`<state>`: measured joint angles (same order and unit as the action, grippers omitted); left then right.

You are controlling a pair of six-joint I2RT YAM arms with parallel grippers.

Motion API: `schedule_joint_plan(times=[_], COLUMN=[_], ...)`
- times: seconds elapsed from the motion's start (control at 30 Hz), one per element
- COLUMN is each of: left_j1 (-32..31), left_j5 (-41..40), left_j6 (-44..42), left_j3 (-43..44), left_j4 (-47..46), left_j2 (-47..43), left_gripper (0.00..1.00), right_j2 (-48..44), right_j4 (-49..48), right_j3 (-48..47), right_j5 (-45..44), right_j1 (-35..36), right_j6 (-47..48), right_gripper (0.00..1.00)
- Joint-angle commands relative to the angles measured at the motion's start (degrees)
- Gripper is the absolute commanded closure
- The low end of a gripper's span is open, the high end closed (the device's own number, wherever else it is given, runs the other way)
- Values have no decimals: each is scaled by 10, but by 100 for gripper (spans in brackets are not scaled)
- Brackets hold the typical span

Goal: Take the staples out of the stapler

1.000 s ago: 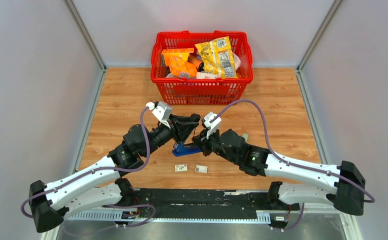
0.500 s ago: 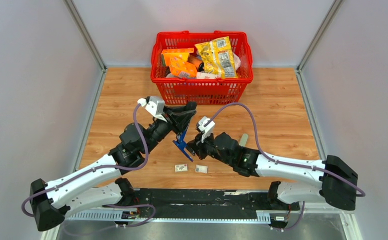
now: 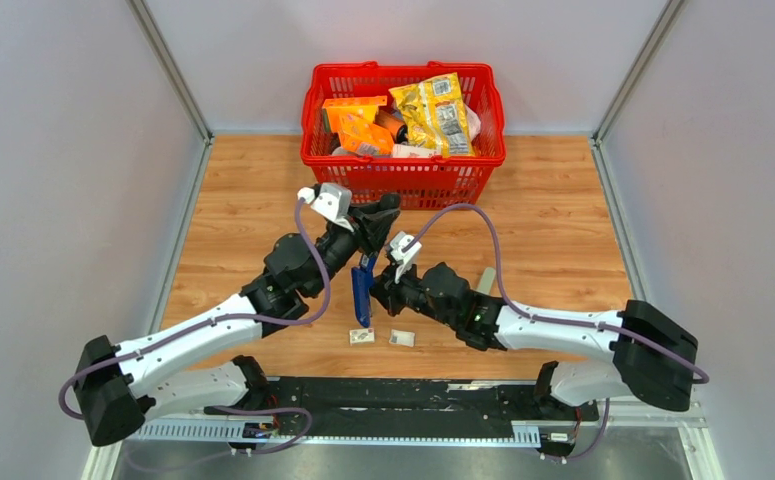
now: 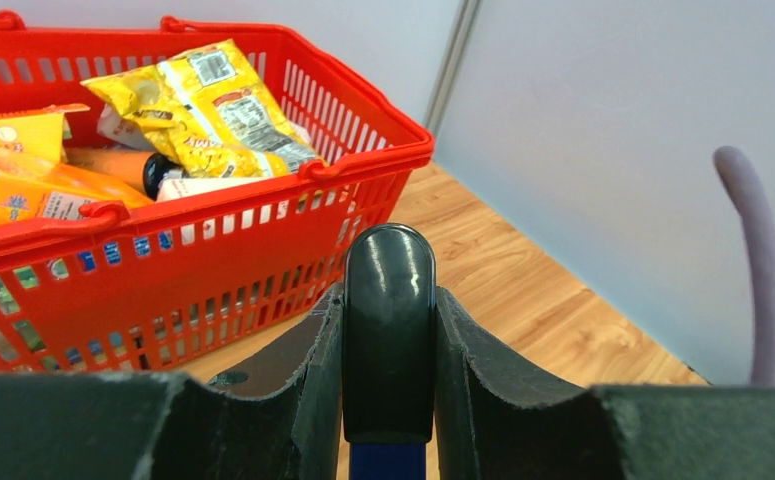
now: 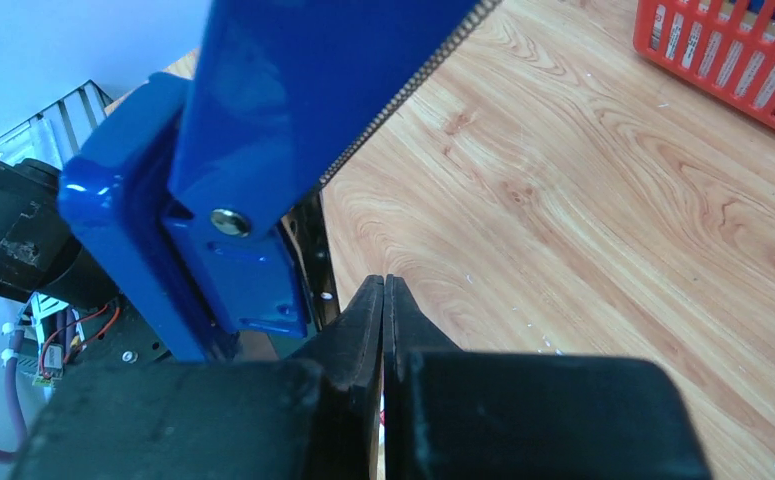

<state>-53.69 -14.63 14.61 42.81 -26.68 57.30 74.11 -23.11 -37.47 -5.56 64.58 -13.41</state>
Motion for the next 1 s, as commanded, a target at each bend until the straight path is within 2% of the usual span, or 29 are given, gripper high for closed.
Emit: schedule_joint_plan(times=[0.0,0.23,0.47,0.7,0.97], left_j1=[20,55,81,82,82], left_j5=[-5,21,41,47,72], left_j6=[3,23,40,38,51], left_j3=[38,53,71,78,76], left_j4=[-80,-94,-114,-104,-58], left_j2=[18,69,128,128,65], left_gripper=[100,100,100,100,100], right_j2=[20,57,99,87,37], right_j4=[-93,-162,-228,-207,-159], right_j3=[12,30,34,31,50], right_j5=[30,46,112,107,57], right_j1=[-9,-32,-71,-75,-74], right_j6=[4,-7,-33,-15,-20], right_gripper=[100,100,100,100,100])
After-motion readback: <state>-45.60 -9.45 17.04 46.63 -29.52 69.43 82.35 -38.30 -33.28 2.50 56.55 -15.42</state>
